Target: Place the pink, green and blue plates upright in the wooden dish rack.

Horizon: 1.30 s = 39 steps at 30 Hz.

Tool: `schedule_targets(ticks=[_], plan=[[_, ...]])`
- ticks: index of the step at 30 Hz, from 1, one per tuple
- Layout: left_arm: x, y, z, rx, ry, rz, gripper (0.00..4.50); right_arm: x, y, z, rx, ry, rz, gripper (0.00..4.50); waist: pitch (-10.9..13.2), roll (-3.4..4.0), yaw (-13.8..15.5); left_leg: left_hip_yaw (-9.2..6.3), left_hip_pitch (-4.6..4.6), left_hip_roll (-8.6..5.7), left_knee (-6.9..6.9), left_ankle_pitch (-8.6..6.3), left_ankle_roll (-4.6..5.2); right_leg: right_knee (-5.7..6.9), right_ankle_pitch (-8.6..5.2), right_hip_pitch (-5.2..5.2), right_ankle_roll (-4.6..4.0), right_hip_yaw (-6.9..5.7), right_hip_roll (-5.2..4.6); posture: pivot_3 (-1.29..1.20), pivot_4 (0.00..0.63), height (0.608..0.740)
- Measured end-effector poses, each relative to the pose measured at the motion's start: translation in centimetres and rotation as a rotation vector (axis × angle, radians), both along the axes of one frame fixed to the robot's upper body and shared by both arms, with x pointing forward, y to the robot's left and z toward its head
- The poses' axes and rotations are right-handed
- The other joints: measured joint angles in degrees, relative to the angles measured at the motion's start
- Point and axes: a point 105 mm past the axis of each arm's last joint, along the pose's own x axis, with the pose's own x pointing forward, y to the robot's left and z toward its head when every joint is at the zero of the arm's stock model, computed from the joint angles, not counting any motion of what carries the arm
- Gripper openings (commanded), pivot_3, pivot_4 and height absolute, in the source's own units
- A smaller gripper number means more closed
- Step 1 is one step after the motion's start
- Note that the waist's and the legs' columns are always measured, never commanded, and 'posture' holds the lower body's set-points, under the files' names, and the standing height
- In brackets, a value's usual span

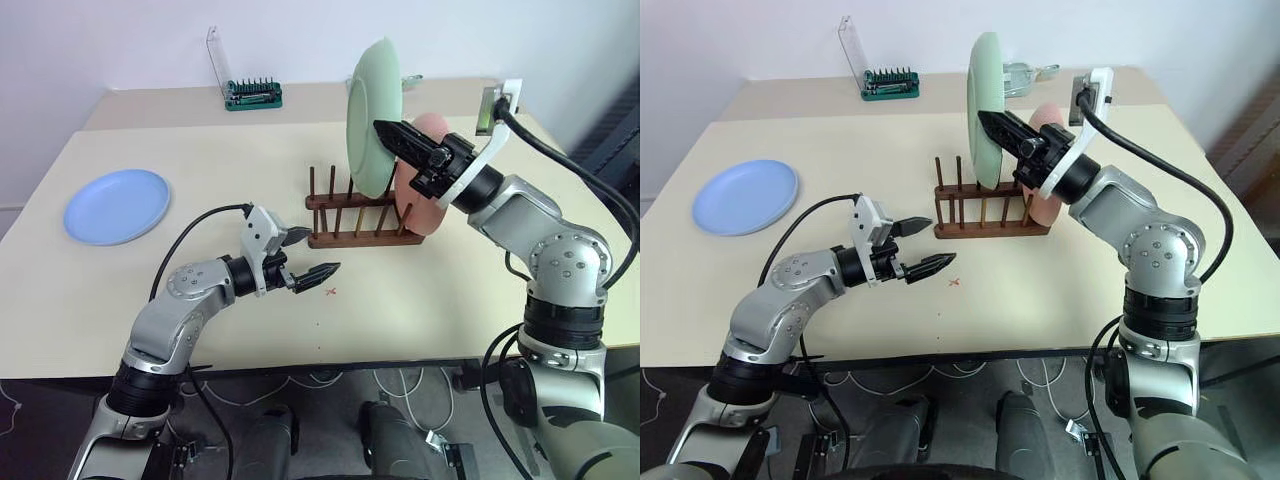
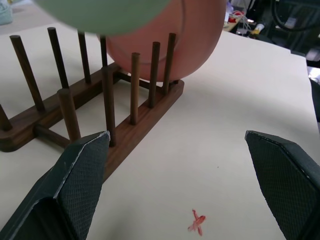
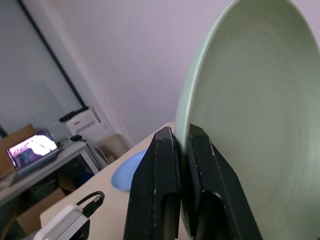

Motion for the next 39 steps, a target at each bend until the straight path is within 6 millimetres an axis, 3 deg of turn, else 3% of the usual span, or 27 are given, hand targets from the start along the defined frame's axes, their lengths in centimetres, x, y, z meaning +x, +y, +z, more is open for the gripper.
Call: schedule_targets(ticks=[8,9,10,17,23,31,36,37,39], plan=[[0.0,0.1,0.1,0.0,-0.002,0.001,4.5,1.1,-0.6,-1.3,0.003,0.09,-0.051,0.04,0.0,0.0,-0.15,0.0,0.0,0.01,-0.01,0.0,0.0,0.01,0.0,-0.01,0.0,0.0,0.01,0.0,0.15,0.74],[0.0,0.1,0.1,0.0,-0.002,0.001,4.5,1.1,-0.6,-1.3,0.001,0.093,-0.053,0.69,0.0,0.0,-0.14,0.01,0.0,0.01,-0.02,0.0,0.0,0.01,0.0,-0.01,0.0,0.0,0.01,0.0,0.15,0.74],[0.0,0.1,0.1,0.0,-0.002,0.001,4.5,1.1,-0.6,-1.4,0.001,0.095,-0.054,0.92,0.0,0.0,-0.14,0.0,0.0,0.01,-0.01,0.0,0.0,0.01,0.0,-0.01,0.0,0.0,0.01,0.0,0.15,0.74],[0.0,0.1,0.1,0.0,-0.002,0.001,4.5,1.2,-0.7,-1.5,-0.003,0.107,-0.061,4.26,0.0,0.0,-0.15,0.0,0.01,0.01,-0.01,0.0,0.0,0.01,0.0,-0.01,0.0,0.0,0.01,0.0,0.15,0.74],[0.0,0.1,0.1,0.0,-0.003,0.001,4.5,1.0,-0.7,-0.9,-0.064,0.042,-0.089,4.26,0.0,0.01,-0.17,0.01,0.01,0.01,-0.01,0.0,0.0,0.01,0.0,-0.01,0.01,-0.01,0.01,0.0,0.15,0.74],[0.6,0.9,0.9,-0.052,-0.01,0.06,4.5,0.6,-0.6,3.8,-0.431,-0.319,-0.235,4.26,0.0,0.0,-0.15,0.03,0.0,0.02,-0.01,0.0,0.0,-0.02,-0.01,-0.02,0.01,-0.02,0.01,0.0,0.15,0.74],[2.8,3.9,2.8,-0.149,-0.044,0.245,4.5,1.0,-0.2,3.7,-0.644,-0.483,-0.291,4.26,0.01,0.0,-0.19,0.04,0.0,0.02,-0.01,0.0,0.0,-0.02,-0.01,-0.02,0.02,-0.02,0.01,0.0,0.15,0.74],[3.7,5.0,3.3,-0.168,-0.056,0.325,4.5,1.0,0.4,3.4,-0.67,-0.512,-0.272,4.26,0.01,-0.01,-0.23,0.03,0.01,0.03,0.0,0.0,0.0,-0.01,0.0,-0.02,0.02,-0.02,0.02,0.0,0.15,0.74],[6.5,9.2,4.6,-0.217,-0.083,0.592,4.5,0.6,2.5,2.5,-0.724,-0.578,-0.201,4.26,0.02,-0.02,-0.44,0.02,0.05,0.06,-0.02,0.01,-0.01,0.0,0.0,-0.03,0.02,-0.02,0.05,0.0,0.15,0.74]])
